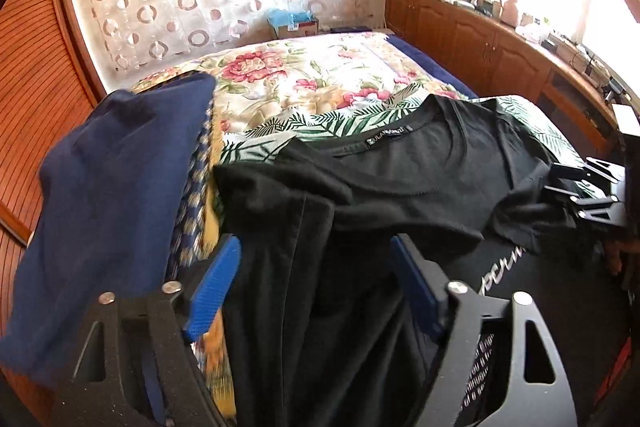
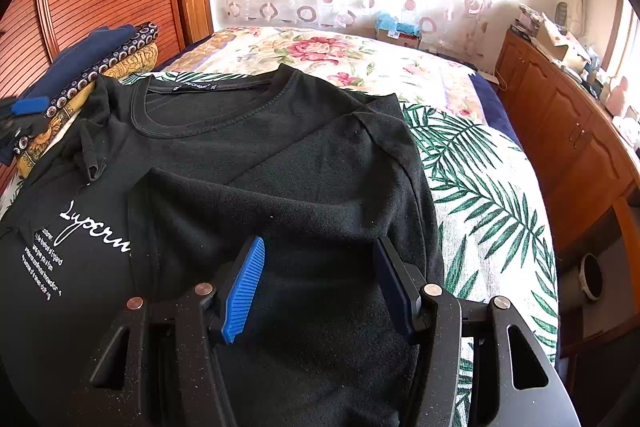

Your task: Fold small clothes

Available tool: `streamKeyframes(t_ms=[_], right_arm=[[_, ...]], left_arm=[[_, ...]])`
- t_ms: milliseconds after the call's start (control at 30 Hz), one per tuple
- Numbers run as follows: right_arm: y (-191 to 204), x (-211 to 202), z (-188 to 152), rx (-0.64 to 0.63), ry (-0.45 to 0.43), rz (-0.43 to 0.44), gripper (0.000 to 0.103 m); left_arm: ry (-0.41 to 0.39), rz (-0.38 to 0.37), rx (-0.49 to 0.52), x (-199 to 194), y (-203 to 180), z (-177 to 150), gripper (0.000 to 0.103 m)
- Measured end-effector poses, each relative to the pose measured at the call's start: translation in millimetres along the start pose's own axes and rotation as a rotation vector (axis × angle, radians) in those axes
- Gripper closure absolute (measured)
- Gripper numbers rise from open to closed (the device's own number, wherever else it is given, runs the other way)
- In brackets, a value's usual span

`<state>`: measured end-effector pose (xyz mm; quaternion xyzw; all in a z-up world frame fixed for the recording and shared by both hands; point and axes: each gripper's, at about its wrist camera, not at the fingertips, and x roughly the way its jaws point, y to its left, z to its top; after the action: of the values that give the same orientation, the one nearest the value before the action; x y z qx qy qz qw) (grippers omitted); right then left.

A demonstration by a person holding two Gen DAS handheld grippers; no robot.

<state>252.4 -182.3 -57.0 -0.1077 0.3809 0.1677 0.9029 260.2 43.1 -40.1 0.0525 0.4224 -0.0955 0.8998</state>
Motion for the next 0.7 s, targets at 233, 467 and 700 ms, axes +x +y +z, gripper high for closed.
streamKeyframes(t_ms=[233,467,700], right_arm=[[-0.2,0.2,-0.1,-0.004,-0.001,-0.004,0.045],[0.0,0.2,0.2,-0.006,-0.002,-0.006,0.045],[0.5,-0.1,-0.3,-0.005,-0.002,-0.005,0.045]], left_arm=[[0.081,0.038,0.011,36.0,-2.0,16.5,0.042],[0.13,0.082,0.01,59.6,5.7,19.4,0.05],[0.131,0.056,0.014,65.3,8.5,19.3,0.087]])
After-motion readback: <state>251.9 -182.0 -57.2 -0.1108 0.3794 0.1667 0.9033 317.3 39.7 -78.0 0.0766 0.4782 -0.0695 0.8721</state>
